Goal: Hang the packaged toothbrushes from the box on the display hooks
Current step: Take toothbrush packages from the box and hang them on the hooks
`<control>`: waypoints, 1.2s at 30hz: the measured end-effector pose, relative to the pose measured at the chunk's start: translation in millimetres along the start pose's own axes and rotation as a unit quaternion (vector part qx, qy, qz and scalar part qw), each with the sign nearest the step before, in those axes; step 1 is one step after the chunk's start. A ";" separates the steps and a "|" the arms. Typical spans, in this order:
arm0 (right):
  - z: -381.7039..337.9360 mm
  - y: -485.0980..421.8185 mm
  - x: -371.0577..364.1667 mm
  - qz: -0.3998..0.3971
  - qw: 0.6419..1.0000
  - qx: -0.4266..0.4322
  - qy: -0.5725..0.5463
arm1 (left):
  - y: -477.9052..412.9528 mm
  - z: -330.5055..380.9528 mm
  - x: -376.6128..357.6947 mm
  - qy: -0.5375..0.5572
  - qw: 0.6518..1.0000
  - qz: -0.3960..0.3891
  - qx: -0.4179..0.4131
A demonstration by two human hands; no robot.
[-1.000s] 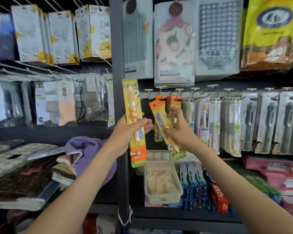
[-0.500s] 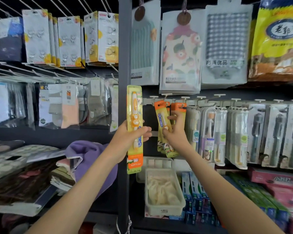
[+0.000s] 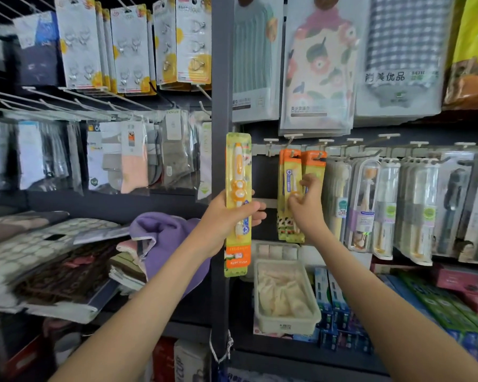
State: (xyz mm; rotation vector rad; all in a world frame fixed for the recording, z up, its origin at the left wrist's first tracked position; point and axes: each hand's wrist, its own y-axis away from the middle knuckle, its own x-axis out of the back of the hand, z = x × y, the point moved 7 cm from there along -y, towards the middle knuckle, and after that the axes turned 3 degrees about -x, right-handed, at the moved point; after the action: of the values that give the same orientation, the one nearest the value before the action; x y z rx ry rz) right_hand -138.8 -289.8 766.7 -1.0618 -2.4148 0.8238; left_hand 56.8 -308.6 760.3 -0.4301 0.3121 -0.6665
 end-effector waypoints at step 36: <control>-1.1 82.2 79.7 -0.098 0.824 0.255 0.497 | 30.5 -41.5 -3.1 -0.066 0.998 0.014 0.018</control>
State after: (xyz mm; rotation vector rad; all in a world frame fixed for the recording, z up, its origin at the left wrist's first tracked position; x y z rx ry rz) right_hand -145.4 -184.3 722.7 -0.7205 -1.2799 0.5655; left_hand 53.4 -296.9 710.2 -0.4326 0.1807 -0.6115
